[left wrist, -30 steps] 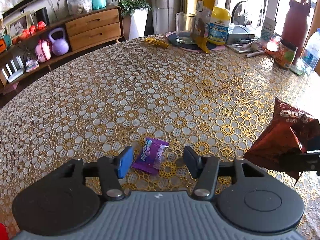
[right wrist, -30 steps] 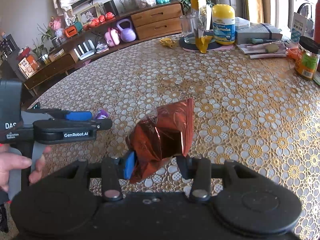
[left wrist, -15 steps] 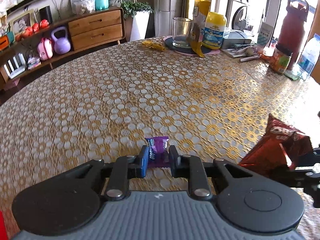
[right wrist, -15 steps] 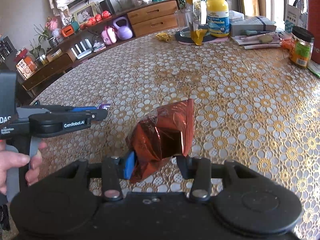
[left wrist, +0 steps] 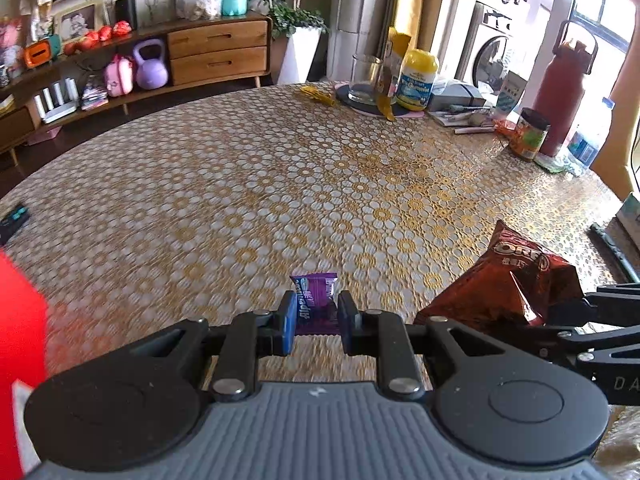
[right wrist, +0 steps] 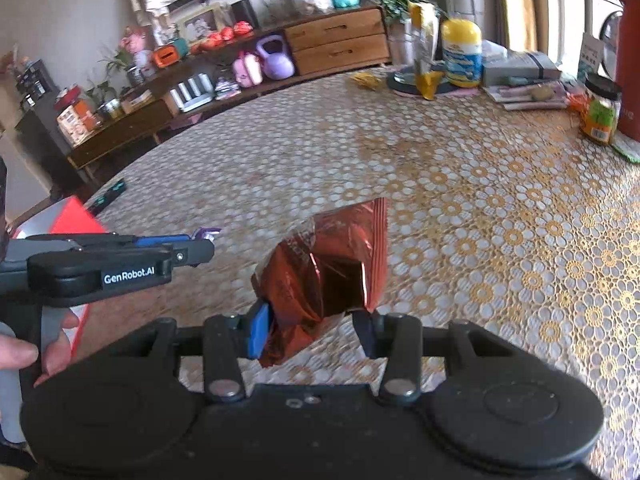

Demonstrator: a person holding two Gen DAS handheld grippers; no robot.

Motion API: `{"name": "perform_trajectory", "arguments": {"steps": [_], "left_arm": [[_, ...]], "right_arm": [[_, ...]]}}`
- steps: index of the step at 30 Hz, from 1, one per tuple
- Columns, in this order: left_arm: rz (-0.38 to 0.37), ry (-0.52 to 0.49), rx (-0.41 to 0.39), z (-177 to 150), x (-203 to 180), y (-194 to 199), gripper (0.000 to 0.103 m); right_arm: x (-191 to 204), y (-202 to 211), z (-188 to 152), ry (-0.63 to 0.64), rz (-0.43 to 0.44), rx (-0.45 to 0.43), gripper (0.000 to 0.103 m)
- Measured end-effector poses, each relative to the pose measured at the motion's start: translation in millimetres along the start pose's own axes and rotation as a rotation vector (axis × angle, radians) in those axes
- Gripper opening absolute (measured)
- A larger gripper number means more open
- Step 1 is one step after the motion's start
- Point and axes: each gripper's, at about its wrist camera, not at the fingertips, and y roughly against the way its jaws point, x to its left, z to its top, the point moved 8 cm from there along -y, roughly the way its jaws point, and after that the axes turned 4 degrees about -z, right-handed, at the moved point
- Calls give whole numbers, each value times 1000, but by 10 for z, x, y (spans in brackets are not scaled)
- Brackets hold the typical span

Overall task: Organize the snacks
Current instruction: 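Carry the purple candy and Oreo bag with both grippers over the red box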

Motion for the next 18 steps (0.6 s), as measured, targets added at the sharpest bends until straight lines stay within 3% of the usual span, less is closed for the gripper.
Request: {"name": "perform_trajectory", "arguments": {"steps": [18], "left_arm": [[113, 86, -115, -325, 544, 1598, 21]], "right_arm": [[1352, 871, -139, 210, 114, -68, 42]]}}
